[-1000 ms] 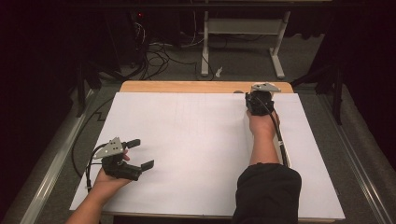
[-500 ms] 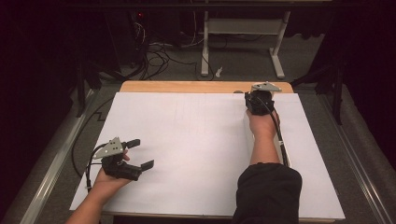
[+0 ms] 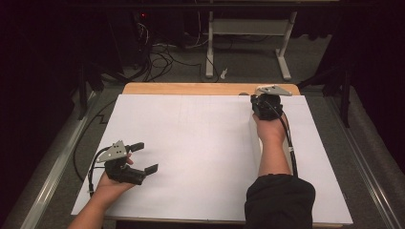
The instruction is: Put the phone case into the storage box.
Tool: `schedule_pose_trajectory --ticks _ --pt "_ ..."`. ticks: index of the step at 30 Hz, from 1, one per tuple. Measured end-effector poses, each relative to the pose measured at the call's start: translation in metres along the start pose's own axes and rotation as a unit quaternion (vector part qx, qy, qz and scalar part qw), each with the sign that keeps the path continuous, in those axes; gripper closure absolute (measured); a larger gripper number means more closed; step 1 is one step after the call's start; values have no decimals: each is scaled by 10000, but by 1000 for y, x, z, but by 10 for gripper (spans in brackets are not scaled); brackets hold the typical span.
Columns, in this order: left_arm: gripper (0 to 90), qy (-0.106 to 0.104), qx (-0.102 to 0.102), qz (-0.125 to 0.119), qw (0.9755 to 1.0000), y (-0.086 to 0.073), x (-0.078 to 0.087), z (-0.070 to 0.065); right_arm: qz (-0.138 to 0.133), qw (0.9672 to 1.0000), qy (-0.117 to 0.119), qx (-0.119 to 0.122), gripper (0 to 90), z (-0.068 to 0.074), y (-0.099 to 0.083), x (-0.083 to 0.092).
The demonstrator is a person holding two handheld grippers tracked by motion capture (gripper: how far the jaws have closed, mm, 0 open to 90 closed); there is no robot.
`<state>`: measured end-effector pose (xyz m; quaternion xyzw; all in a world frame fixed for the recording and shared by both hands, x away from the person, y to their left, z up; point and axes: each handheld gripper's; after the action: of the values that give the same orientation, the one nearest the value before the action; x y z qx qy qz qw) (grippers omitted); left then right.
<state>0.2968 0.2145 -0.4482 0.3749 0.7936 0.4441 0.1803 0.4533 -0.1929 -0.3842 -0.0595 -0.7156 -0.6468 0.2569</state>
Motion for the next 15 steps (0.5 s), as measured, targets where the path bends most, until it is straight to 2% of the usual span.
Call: schedule_pose_trajectory --ticks 8,15 --pt "9 30 9 8 10000 0 0 1 -31 10000 90 17 879 3 -3 14" --pt "9 52 21 -18 10000 1 0 1 -187 9996 202 -48 796 1 -7 31"
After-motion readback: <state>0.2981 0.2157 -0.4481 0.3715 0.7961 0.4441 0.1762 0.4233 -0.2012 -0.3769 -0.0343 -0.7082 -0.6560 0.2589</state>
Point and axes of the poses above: each handheld gripper's, and its own axes: x roughly backward along the jaws, y roughly out of its top, z roughly to its left
